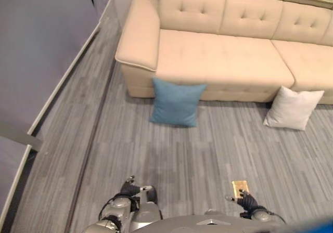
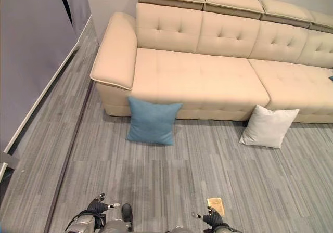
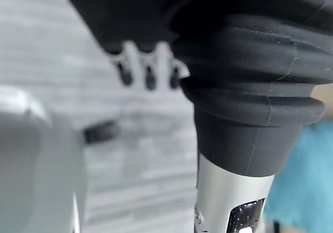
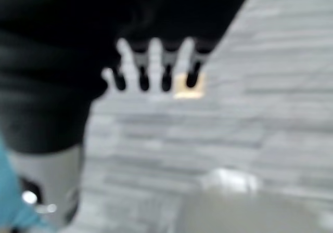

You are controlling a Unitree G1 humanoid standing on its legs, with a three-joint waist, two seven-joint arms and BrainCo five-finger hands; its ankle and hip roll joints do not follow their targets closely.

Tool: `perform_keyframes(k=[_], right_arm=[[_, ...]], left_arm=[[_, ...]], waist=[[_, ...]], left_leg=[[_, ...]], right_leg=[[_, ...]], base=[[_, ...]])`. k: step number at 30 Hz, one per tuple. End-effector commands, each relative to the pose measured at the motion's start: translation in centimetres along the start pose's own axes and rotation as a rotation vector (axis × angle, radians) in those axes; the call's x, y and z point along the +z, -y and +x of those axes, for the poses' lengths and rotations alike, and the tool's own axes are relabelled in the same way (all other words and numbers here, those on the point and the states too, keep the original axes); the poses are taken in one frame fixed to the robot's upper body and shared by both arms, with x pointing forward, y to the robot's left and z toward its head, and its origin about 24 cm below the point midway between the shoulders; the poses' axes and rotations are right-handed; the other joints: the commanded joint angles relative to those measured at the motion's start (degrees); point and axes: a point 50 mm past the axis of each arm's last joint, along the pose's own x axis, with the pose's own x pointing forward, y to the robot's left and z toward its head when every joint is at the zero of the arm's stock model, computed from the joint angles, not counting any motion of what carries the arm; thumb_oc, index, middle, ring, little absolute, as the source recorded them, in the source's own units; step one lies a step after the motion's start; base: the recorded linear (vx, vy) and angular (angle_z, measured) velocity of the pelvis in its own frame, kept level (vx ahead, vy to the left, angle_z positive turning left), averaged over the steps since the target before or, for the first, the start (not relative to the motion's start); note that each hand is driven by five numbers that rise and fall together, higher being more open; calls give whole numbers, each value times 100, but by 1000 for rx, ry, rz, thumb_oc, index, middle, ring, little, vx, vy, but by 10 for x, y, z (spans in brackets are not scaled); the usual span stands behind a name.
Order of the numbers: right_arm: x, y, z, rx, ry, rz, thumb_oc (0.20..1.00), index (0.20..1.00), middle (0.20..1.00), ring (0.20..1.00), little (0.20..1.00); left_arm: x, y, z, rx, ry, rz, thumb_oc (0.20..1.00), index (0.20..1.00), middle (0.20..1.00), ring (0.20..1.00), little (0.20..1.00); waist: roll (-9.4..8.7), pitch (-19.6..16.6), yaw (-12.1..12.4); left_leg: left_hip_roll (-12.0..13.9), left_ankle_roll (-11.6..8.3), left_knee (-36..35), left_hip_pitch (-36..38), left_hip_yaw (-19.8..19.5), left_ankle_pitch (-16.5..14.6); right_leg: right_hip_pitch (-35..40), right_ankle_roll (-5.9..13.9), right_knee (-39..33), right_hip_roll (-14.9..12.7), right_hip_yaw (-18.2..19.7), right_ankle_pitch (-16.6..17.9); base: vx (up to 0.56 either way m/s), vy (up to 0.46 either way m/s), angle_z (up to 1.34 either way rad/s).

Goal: Pick up all the scattered cushions and arrange them neatly on the sofa.

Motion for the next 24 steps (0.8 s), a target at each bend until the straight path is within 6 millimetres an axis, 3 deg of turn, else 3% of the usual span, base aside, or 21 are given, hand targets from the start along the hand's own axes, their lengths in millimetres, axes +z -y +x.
perform_keyframes(k=[1, 2, 5, 7, 12, 13, 14, 15, 17, 19, 21, 22, 24], right_arm=[[30, 1, 6, -1, 94, 8, 1000, 1000, 1000, 1000, 1000], [34, 2, 6, -2, 103, -2, 1000, 1000, 1000, 1000, 1000], [37, 2, 6, -2, 116, -1, 1000, 1000, 1000, 1000, 1000], [39, 2, 7, -1, 127, 7, 1000, 1000, 1000, 1000, 1000], [34, 6, 6, -8, 104, 5, 1000, 1000, 1000, 1000, 1000], [25, 8, 5, -13, 73, 0, 1000, 1000, 1000, 1000, 1000], [25, 8, 5, -12, 73, 1, 1000, 1000, 1000, 1000, 1000], [19, 12, 5, -23, 56, 7, 1000, 1000, 1000, 1000, 1000], [20, 16, 4, -33, 62, 20, 1000, 1000, 1000, 1000, 1000], [20, 15, 5, -33, 58, 11, 1000, 1000, 1000, 1000, 1000], [21, 15, 5, -30, 62, 9, 1000, 1000, 1000, 1000, 1000], [23, 15, 5, -31, 67, 11, 1000, 1000, 1000, 1000, 1000], [23, 15, 5, -32, 70, 8, 1000, 1000, 1000, 1000, 1000]], left_arm=[[8, -1, 1, -8, 29, 34, 1000, 1000, 1000, 1000, 1000], [9, -2, 2, -5, 31, 28, 1000, 1000, 1000, 1000, 1000], [8, -3, 2, -3, 26, 27, 1000, 1000, 1000, 1000, 1000], [10, -4, 2, 1, 29, 33, 1000, 1000, 1000, 1000, 1000], [7, -1, 2, -13, 19, 44, 1000, 1000, 1000, 1000, 1000], [3, 3, 1, -22, 9, 39, 1000, 1000, 1000, 1000, 1000], [3, 3, 1, -22, 9, 39, 1000, 1000, 1000, 1000, 1000], [2, 7, 1, -41, 6, 37, 1000, 1000, 1000, 1000, 1000], [7, 10, 1, -51, 26, 29, 1000, 1000, 1000, 1000, 1000], [8, 12, 1, -55, 24, 30, 1000, 1000, 1000, 1000, 1000], [11, 13, 2, -56, 30, 28, 1000, 1000, 1000, 1000, 1000], [11, 13, 2, -52, 33, 26, 1000, 1000, 1000, 1000, 1000], [10, 13, 1, -50, 34, 23, 1000, 1000, 1000, 1000, 1000]], waist=[[-27, 231, 30], [15, 247, -50], [32, 246, -77], [-28, 189, -176], [-47, 143, -299], [-30, 57, -345], [-41, 43, -353], [-74, 32, -340], [-180, 100, -282], [-224, 192, -202], [-229, 217, -170], [-243, 214, -98], [-243, 174, -74]], left_leg=[[25, -408, 733, -160, -25, -310], [-54, -406, 594, 32, -161, -343], [-82, -443, 418, 237, -158, -398], [-140, -553, 365, 411, -249, -522], [-183, -613, 595, 668, -398, -804], [-131, -748, 975, 672, -493, -719], [-141, -746, 973, 653, -499, -706], [90, -1045, 1876, 405, -444, -422], [206, -1199, 2763, 11, -504, -125], [374, -1207, 3009, -269, -473, -2], [397, -1144, 2839, -379, -444, -94], [417, -986, 2214, -481, -371, -371], [421, -944, 1741, -558, -369, -310]], right_leg=[[54, 142, -1275, 281, 173, 1095], [-169, 89, -1558, 478, 285, 1035], [-195, 31, -2158, 504, 99, 990], [-473, 125, -3308, 447, -7, 1286], [-385, 169, -3505, 477, 134, 1410], [-206, 28, -3499, 644, 306, 1379], [-221, 28, -3503, 634, 302, 1386], [90, -136, -3643, 710, 135, 1314], [314, -319, -3741, 768, 154, 1202], [498, -428, -3795, 826, 86, 1046], [567, -412, -3842, 833, 57, 1015], [702, -319, -3948, 844, 82, 963], [715, -275, -3963, 848, 107, 927]], base=[[348, 178, 31], [266, 123, 33], [288, 24, 25], [318, -68, 23], [315, -60, -2], [335, -85, 18], [392, -182, 59], [220, -187, 66], [192, -186, 45], [138, -112, 16], [161, -41, -8], [136, 16, -5], [183, 47, -9]])
